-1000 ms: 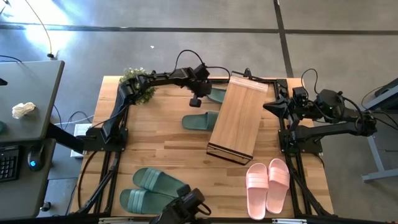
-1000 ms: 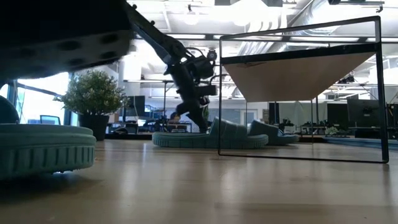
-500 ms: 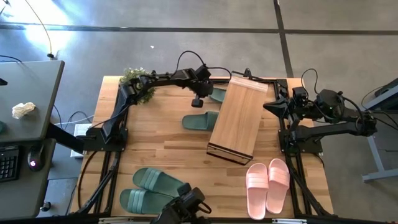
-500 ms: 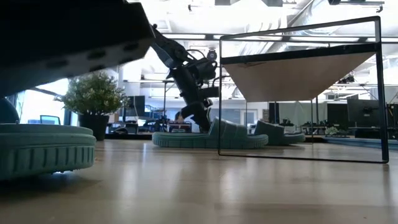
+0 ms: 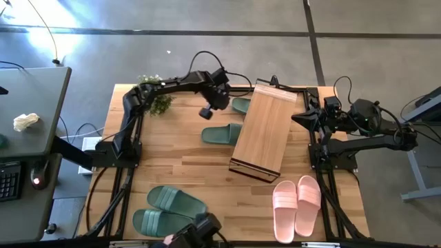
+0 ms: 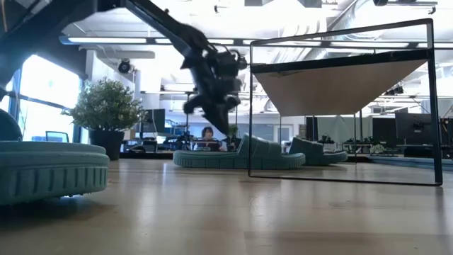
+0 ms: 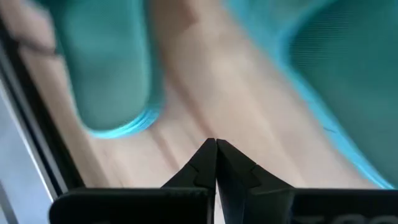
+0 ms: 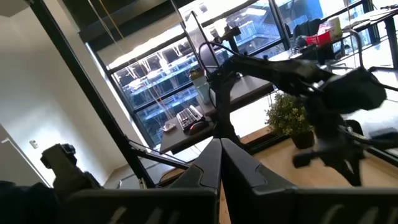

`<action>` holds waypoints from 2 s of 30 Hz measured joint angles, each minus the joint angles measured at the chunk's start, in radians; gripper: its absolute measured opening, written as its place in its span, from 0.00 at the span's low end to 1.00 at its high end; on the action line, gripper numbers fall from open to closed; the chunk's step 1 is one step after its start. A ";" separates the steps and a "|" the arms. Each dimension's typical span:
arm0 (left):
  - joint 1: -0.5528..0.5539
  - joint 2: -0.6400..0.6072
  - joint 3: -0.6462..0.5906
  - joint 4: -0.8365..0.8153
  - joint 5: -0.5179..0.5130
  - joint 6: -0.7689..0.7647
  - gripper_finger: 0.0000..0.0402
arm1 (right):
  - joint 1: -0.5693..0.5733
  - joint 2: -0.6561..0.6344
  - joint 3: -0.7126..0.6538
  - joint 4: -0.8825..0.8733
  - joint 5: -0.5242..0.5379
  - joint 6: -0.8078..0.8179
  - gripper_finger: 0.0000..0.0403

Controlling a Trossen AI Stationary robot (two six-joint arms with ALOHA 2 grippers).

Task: Pick and place slides into the shelf
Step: Adjust the green slides under the shelf

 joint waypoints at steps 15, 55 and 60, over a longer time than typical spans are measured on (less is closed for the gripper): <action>-0.217 -0.140 0.000 -0.109 0.060 0.376 0.00 | 0.000 0.000 0.000 -0.003 0.000 0.000 0.00; -0.282 -0.138 -0.222 -0.027 -0.129 0.506 0.05 | 0.000 0.000 0.000 -0.018 0.052 -0.038 0.00; -0.296 -0.101 -0.222 -0.046 -0.145 0.361 0.03 | 0.000 0.000 0.000 -0.020 0.052 -0.040 0.00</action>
